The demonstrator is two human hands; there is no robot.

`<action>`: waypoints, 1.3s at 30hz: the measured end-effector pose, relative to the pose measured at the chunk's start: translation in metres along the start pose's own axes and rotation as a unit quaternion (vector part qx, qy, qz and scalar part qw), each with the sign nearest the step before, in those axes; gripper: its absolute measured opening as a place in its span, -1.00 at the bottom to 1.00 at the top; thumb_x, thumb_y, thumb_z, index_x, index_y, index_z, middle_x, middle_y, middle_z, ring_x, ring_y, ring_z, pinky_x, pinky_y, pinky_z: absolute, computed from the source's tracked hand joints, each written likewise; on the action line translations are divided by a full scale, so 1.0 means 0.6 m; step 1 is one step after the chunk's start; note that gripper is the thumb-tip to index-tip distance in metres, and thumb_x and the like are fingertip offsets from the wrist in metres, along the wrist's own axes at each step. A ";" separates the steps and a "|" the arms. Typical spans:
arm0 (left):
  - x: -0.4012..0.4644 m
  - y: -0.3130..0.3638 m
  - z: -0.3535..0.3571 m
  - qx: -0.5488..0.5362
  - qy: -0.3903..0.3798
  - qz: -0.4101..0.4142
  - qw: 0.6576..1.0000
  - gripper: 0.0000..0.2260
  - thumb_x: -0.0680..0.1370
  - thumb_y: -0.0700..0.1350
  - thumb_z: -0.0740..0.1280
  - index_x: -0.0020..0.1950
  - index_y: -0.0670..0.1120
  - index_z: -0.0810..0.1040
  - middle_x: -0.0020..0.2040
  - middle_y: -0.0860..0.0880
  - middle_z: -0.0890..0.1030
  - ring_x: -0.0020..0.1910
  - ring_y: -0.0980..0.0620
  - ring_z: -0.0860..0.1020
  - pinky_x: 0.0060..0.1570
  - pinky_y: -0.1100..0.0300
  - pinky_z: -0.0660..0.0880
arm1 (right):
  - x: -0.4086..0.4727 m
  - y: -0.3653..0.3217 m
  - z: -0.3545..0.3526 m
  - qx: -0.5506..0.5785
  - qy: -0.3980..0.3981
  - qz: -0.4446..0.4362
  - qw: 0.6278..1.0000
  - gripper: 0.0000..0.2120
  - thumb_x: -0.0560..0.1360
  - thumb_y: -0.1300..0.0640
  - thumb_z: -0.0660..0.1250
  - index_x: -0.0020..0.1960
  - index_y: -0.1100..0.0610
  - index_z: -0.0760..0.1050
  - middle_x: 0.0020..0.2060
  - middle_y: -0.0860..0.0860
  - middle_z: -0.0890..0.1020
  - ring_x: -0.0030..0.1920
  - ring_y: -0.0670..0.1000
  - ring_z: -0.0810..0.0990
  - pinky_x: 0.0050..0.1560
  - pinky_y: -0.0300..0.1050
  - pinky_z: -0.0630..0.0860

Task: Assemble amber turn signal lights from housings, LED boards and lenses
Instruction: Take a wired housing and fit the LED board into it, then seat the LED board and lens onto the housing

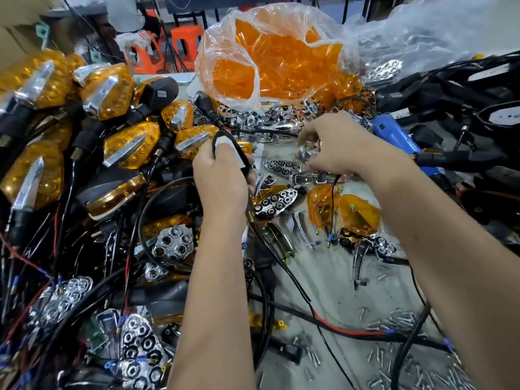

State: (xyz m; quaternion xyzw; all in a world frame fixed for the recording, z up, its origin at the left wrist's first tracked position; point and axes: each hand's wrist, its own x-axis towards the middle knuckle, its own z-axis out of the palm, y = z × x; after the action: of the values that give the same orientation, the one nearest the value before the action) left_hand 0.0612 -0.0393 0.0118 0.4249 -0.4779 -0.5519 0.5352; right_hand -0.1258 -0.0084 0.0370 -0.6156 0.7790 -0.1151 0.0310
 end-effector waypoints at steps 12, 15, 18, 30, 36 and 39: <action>-0.007 -0.012 0.019 0.012 -0.057 -0.021 0.998 -0.80 0.65 -0.18 0.09 -0.11 -0.12 0.43 -0.36 -0.05 0.57 -0.50 -0.03 0.41 -0.52 0.23 0.29 | -0.082 -0.020 -0.003 0.142 -0.083 -0.094 0.982 -0.83 0.51 -0.04 0.53 -0.05 0.06 0.73 -0.32 -0.07 0.67 -0.40 -0.12 0.52 -0.40 -0.29 0.40; -0.010 -0.012 0.026 -0.005 -0.072 -0.061 0.995 -0.82 0.66 -0.20 0.08 0.10 -0.21 0.46 -0.33 -0.08 0.57 -0.51 -0.02 0.42 -0.55 0.26 0.30 | -0.110 0.020 -0.017 0.253 -0.012 -0.061 0.965 -0.78 0.59 -0.02 0.43 -0.13 0.08 0.71 -0.44 -0.03 0.57 -0.49 -0.18 0.37 -0.45 -0.38 0.33; -0.023 -0.007 0.036 -0.031 -0.122 -0.100 0.987 -0.84 0.65 -0.23 0.07 0.02 -0.18 0.44 -0.40 -0.03 0.57 -0.54 0.03 0.43 -0.57 0.28 0.29 | -0.138 0.048 -0.022 0.449 0.059 0.000 0.891 -0.82 0.60 0.04 0.43 -0.11 0.13 0.66 -0.36 -0.06 0.58 -0.36 -0.10 0.50 -0.32 -0.24 0.45; -0.063 -0.003 0.073 -0.060 -0.210 -0.289 0.932 -0.86 0.68 -0.22 0.15 -0.04 -0.22 0.43 -0.38 -0.16 0.58 -0.53 -0.08 0.51 -0.53 0.20 0.48 | -0.143 0.044 0.011 0.604 0.109 -0.016 0.790 -0.81 0.56 0.23 0.48 0.15 0.08 0.62 -0.37 0.11 0.57 -0.44 -0.03 0.39 -0.44 -0.23 0.39; -0.063 -0.002 0.068 -0.041 -0.247 -0.286 0.925 -0.76 0.72 -0.11 0.17 -0.04 -0.15 0.56 -0.31 -0.09 0.64 -0.44 0.04 0.55 -0.46 0.21 0.51 | -0.140 0.023 0.021 0.545 0.149 -0.052 0.824 -0.74 0.49 0.18 0.57 0.16 0.11 0.64 -0.34 0.08 0.61 -0.37 0.03 0.56 -0.29 -0.09 0.58; -0.062 -0.001 0.066 -0.039 -0.244 -0.281 0.927 -0.78 0.70 -0.16 0.18 -0.09 -0.19 0.50 -0.38 -0.12 0.61 -0.45 -0.01 0.53 -0.45 0.18 0.51 | -0.138 0.024 0.022 0.538 0.205 -0.024 0.817 -0.76 0.52 0.21 0.53 0.17 0.13 0.63 -0.33 0.07 0.62 -0.37 -0.02 0.60 -0.32 -0.10 0.58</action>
State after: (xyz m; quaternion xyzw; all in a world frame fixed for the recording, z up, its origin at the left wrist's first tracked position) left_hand 0.0248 0.0006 0.0165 0.3723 -0.4330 -0.7846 0.2416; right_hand -0.1171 0.0729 0.0132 -0.4815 0.5665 -0.6400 0.1943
